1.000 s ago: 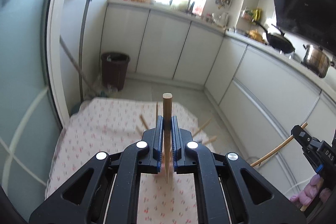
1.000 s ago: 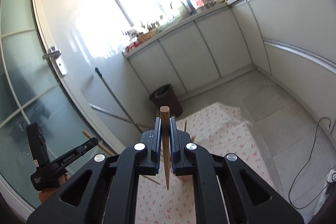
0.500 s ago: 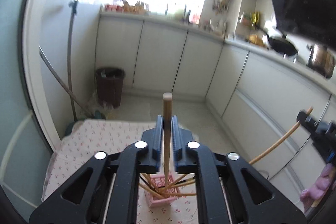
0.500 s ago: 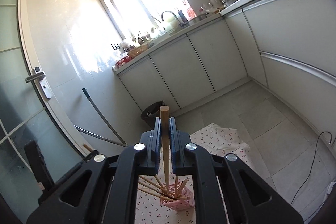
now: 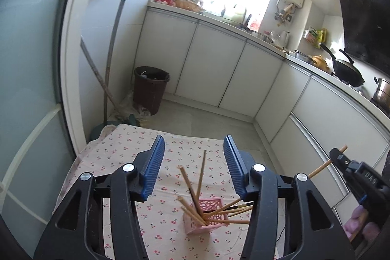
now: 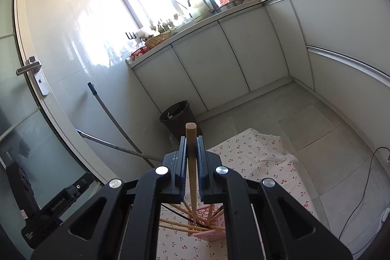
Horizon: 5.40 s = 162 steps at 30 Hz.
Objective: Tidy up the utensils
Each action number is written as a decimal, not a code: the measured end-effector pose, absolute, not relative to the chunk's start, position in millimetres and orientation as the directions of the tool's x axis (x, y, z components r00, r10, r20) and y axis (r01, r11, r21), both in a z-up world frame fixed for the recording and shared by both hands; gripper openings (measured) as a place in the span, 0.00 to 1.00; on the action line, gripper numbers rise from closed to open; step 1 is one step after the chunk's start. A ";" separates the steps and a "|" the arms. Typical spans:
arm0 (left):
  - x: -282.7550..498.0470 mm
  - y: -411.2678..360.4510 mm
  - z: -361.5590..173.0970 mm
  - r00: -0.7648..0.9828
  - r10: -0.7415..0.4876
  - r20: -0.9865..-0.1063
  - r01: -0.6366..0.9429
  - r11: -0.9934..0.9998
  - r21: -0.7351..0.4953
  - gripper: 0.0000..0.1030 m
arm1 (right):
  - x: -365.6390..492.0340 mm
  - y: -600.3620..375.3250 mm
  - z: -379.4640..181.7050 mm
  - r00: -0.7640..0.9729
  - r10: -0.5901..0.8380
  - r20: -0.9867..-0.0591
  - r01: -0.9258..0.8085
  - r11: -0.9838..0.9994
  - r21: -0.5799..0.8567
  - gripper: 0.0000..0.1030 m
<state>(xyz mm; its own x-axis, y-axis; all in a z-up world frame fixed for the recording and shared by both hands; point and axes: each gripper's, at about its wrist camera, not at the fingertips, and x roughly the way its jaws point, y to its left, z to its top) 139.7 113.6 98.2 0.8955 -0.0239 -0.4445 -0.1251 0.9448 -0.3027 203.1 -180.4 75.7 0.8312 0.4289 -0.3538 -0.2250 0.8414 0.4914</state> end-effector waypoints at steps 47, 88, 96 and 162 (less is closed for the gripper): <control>25.3 79.6 17.0 0.861 0.004 -0.508 -0.142 0.962 -0.234 0.93 | 139.1 -294.1 -172.2 0.579 0.629 -0.518 0.433 0.301 0.849 0.85; 57.1 110.2 -21.5 0.752 -0.027 -0.658 -0.231 0.925 -0.302 0.79 | 256.3 -333.9 -72.3 0.792 0.390 -0.469 0.324 0.382 0.866 0.09; 59.7 114.2 -23.6 0.743 -0.042 -0.668 -0.246 0.911 -0.332 0.79 | 244.9 -330.7 35.6 0.839 0.362 -0.405 0.181 0.516 0.837 0.08; 339.3 187.1 -222.2 0.391 -0.882 -0.262 -0.482 0.047 -0.875 0.76 | 211.5 -270.2 -96.9 0.546 0.476 -0.689 0.236 0.702 0.672 0.69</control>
